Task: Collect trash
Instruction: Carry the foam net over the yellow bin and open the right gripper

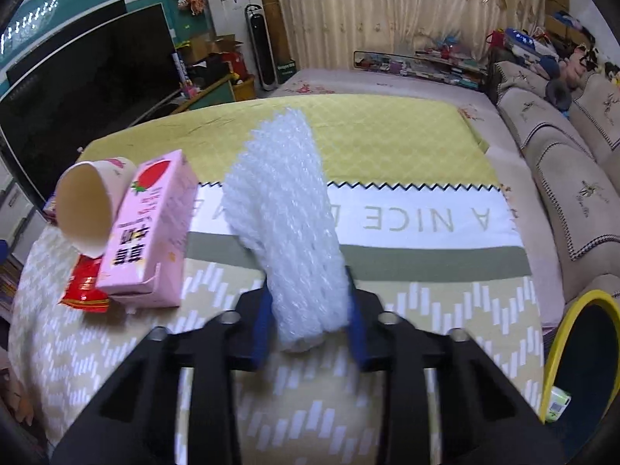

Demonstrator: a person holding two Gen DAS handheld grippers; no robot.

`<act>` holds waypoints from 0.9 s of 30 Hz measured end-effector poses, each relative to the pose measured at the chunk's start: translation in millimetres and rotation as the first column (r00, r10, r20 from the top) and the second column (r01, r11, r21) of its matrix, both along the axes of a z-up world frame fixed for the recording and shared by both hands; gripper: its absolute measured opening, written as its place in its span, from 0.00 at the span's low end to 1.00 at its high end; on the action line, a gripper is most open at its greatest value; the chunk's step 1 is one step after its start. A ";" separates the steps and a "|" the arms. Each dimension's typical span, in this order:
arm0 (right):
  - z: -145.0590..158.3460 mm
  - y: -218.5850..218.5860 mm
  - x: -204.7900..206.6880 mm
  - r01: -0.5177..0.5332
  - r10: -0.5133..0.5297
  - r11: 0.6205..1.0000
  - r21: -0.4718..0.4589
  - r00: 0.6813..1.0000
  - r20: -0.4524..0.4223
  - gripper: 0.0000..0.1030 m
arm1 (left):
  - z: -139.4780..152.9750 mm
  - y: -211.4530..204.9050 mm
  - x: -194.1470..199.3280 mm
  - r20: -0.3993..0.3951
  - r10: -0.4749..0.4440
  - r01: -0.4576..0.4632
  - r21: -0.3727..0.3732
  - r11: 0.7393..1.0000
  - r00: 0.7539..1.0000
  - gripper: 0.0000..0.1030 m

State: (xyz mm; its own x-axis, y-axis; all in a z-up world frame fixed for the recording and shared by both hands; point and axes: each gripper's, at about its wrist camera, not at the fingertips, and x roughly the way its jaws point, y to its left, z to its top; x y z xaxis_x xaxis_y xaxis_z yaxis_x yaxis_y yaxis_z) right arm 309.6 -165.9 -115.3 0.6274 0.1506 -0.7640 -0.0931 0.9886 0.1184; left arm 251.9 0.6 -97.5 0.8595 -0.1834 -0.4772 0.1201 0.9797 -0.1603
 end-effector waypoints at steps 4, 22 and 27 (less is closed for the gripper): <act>8.6 -8.4 -9.7 0.017 -0.017 0.999 0.049 1.000 0.008 0.24 | -1.6 -3.6 0.8 0.001 -0.007 0.007 0.008 1.000 1.000 0.95; 38.0 -158.2 -128.1 0.488 -0.486 0.872 0.028 0.861 0.148 0.26 | -3.6 -13.9 -1.8 0.005 -0.031 0.030 0.031 0.999 1.000 0.95; 17.6 -199.9 -137.5 0.595 -0.591 0.804 0.000 0.798 0.119 0.29 | -4.3 -16.4 -3.2 0.006 -0.032 0.031 0.040 0.999 0.999 0.95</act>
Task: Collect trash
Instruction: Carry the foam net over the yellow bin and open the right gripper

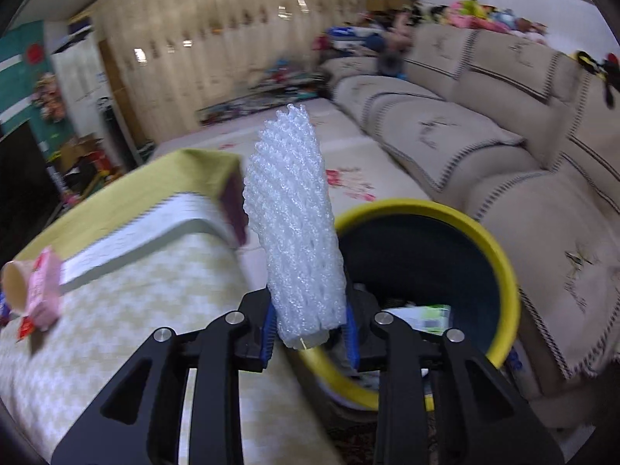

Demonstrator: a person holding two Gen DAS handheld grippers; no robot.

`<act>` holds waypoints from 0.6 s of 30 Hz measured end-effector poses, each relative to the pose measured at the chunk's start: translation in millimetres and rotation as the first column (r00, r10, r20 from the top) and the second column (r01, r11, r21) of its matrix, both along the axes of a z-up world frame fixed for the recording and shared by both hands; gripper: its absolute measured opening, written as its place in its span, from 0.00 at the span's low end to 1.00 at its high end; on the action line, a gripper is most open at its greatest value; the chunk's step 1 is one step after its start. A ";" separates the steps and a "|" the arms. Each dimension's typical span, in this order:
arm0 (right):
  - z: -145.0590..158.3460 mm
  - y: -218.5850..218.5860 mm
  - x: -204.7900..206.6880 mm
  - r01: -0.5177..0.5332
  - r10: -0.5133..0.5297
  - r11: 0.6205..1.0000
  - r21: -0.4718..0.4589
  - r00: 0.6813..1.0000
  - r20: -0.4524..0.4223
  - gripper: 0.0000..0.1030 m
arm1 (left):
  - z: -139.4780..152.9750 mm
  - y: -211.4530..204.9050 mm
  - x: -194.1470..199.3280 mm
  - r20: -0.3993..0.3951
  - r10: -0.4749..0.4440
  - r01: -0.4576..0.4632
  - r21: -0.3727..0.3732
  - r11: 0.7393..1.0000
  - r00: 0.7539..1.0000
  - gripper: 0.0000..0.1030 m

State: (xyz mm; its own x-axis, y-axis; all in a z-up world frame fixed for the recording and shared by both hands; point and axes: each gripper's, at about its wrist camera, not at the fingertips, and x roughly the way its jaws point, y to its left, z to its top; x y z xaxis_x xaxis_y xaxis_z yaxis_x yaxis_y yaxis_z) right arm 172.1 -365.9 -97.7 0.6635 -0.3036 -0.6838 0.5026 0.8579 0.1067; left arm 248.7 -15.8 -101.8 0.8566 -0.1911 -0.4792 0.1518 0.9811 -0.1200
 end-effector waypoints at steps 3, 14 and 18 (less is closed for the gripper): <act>-8.3 -11.6 -1.6 0.039 -0.039 0.999 -0.001 0.999 -0.017 0.41 | -0.5 0.6 1.4 -0.006 0.002 -0.002 0.000 1.000 1.000 0.95; -1.1 21.2 -21.6 0.021 -0.020 1.000 -0.017 0.998 0.056 0.55 | -1.2 0.2 2.8 -0.018 0.001 -0.001 0.010 1.000 1.000 0.95; -0.1 61.5 -23.8 -0.054 0.058 0.998 -0.043 0.994 0.095 0.57 | -0.2 -0.7 2.5 -0.018 0.001 0.000 0.017 1.000 1.000 0.95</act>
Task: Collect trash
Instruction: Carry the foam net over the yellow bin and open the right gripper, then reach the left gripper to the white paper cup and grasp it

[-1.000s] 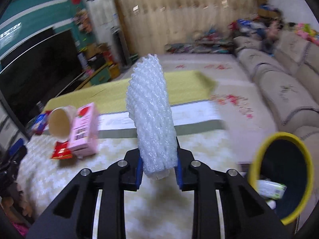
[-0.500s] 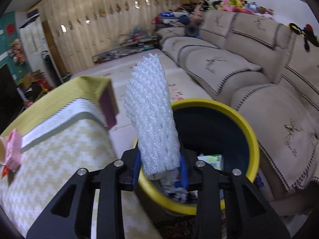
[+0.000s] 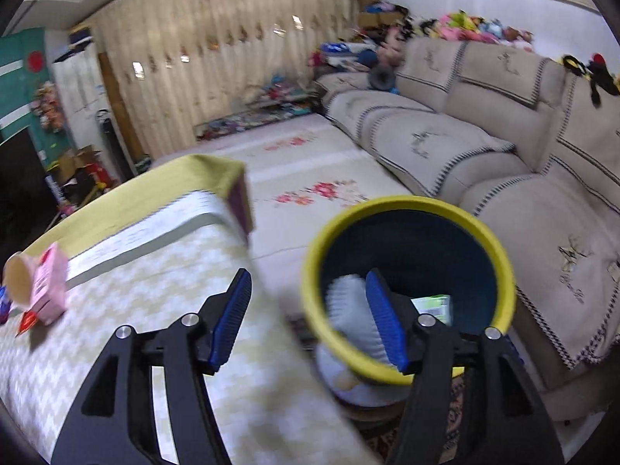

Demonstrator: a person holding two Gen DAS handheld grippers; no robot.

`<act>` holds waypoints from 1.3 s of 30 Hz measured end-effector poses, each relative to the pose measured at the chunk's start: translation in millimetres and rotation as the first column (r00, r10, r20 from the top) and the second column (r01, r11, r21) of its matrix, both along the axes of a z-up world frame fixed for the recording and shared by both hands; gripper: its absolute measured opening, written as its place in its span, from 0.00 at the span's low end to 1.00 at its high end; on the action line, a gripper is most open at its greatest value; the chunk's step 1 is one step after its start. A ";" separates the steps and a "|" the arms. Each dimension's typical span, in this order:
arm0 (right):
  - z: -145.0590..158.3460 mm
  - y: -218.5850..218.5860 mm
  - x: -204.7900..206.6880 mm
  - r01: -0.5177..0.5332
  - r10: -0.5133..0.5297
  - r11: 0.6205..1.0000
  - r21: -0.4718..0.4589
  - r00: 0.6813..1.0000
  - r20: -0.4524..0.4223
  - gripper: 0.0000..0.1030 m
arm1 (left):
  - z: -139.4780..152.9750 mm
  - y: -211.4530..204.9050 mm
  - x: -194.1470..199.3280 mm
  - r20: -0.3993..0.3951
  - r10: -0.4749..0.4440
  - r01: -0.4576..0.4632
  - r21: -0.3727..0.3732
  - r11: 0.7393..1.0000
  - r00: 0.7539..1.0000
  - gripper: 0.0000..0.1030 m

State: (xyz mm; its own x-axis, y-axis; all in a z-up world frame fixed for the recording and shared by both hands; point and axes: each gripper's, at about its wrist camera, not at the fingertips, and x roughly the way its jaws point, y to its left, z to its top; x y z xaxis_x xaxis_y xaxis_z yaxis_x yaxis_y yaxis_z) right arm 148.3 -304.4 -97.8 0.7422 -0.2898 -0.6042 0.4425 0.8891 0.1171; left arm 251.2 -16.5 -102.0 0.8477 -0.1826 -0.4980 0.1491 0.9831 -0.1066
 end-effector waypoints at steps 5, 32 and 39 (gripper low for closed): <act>11.2 28.9 -2.8 -0.015 0.019 0.995 -0.099 0.999 0.046 0.63 | 6.8 -4.3 3.9 -0.017 0.032 -0.032 0.020 0.999 0.999 0.95; 10.1 22.5 7.1 -0.015 0.016 0.998 -0.055 1.000 0.007 0.70 | -19.2 -37.6 113.7 -0.191 0.113 -0.079 0.178 0.981 0.975 0.04; 11.0 23.2 3.7 -0.011 0.012 0.998 -0.064 1.000 0.022 0.70 | 6.8 -35.9 93.5 -0.119 0.116 -0.095 0.174 0.980 0.986 0.03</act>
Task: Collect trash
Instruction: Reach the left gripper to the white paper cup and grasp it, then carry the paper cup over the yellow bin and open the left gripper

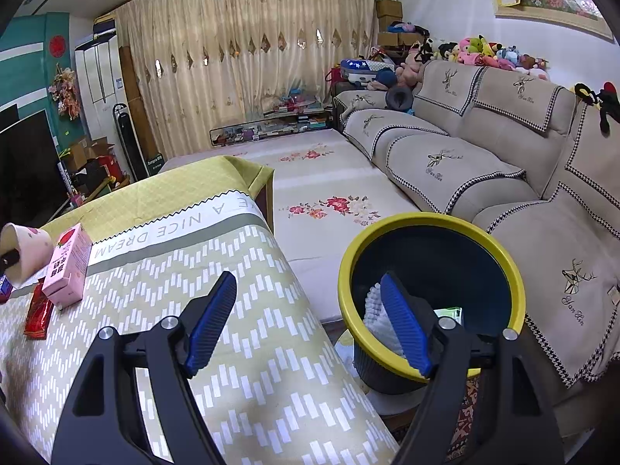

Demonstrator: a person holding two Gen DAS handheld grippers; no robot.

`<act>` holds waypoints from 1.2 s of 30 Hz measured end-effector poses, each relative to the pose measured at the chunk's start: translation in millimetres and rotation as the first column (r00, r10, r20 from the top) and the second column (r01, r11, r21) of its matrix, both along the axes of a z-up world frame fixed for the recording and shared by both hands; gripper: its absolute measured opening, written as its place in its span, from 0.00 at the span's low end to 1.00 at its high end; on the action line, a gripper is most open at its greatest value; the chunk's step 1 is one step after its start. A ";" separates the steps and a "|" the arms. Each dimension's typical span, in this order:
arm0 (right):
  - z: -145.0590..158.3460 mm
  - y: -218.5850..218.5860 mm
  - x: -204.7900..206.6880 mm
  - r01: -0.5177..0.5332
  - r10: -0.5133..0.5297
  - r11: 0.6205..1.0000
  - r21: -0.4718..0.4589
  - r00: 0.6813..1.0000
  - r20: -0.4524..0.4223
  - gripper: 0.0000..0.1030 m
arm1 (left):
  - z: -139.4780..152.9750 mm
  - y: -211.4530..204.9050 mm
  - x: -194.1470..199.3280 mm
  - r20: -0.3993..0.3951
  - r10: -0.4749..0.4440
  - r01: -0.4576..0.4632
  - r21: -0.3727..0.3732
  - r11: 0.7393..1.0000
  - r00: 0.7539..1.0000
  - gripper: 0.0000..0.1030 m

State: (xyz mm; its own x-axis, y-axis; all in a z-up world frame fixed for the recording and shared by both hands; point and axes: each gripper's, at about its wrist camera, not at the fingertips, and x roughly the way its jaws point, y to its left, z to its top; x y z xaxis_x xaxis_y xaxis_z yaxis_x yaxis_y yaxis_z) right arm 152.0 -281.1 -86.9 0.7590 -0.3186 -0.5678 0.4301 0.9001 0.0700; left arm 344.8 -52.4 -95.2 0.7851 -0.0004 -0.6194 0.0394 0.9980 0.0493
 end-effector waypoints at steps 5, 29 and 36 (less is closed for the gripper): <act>1.5 1.9 -4.7 -0.013 0.014 1.000 -0.004 1.000 0.025 0.71 | 31.9 -18.2 -28.2 0.061 -0.051 0.051 0.014 0.999 0.997 0.03; 10.1 -131.0 -156.0 0.286 -0.291 0.957 0.057 0.951 0.106 0.72 | 30.7 -363.5 -98.8 -0.061 -0.640 0.637 -0.059 0.768 0.766 0.03; -4.9 -151.2 -162.6 0.307 -0.314 0.947 0.093 0.946 0.083 0.72 | -2.6 -445.2 -84.3 -0.148 -0.689 0.684 -0.092 0.724 0.710 0.03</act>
State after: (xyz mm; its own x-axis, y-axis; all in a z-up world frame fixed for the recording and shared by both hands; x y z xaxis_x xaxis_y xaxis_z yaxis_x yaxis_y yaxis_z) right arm -10.6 -432.3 -91.8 0.6810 -0.5049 -0.5303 0.6754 0.7130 0.1885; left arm 260.5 -497.6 -97.8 0.4510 -0.5191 -0.7261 0.7187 0.6935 -0.0494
